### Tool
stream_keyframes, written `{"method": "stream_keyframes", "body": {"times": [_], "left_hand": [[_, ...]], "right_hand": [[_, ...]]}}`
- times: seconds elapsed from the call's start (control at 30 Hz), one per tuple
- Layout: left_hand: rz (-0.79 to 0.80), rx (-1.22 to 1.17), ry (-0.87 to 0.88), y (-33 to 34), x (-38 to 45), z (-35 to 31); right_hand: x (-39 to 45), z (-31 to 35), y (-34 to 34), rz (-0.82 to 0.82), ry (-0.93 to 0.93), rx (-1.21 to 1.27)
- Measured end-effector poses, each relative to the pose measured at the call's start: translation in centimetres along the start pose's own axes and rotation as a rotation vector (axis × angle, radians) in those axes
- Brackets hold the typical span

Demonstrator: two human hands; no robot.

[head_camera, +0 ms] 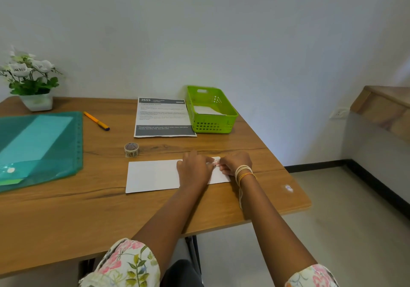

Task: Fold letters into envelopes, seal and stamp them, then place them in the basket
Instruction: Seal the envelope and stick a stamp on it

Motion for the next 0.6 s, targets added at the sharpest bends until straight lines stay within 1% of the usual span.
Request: {"method": "stream_keyframes", "body": {"times": [0.1,0.2,0.27,0.37,0.43,0.53,0.6], "left_hand": [[-0.006,-0.009,-0.013,0.1,-0.1,0.3],[-0.008,-0.022,-0.031,-0.1,0.0,0.4],[-0.008,-0.024,-0.047,-0.2,0.0,0.4],[0.001,-0.028,-0.079,-0.3,0.0,0.6],[0.013,-0.037,-0.096,-0.2,0.0,0.7],[0.026,-0.043,-0.088,0.0,-0.1,0.6],[0.016,-0.03,-0.079,-0.2,-0.1,0.6]], "right_hand": [[0.0,0.1,0.2,0.014,-0.062,-0.041],[0.2,0.6,-0.3,-0.04,-0.173,-0.149],[0.2,0.7,-0.6,-0.065,-0.21,-0.195],[-0.1,0.3,-0.6,-0.05,-0.204,-0.14],[-0.3,0.3,-0.7,-0.046,-0.236,-0.128],[-1.0,0.9,-0.3,-0.011,-0.325,-0.202],[-1.3,1.3,0.5,0.03,-0.383,-0.309]]}}
Point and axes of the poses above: each hand's wrist, its own x-axis towards the middle knuckle, its own y-axis out of the palm, z = x × y, the point moved 10 cm from there along x, towards the middle knuckle, and after that the axes turned 15 degrees about x, right-handed, at the moved point
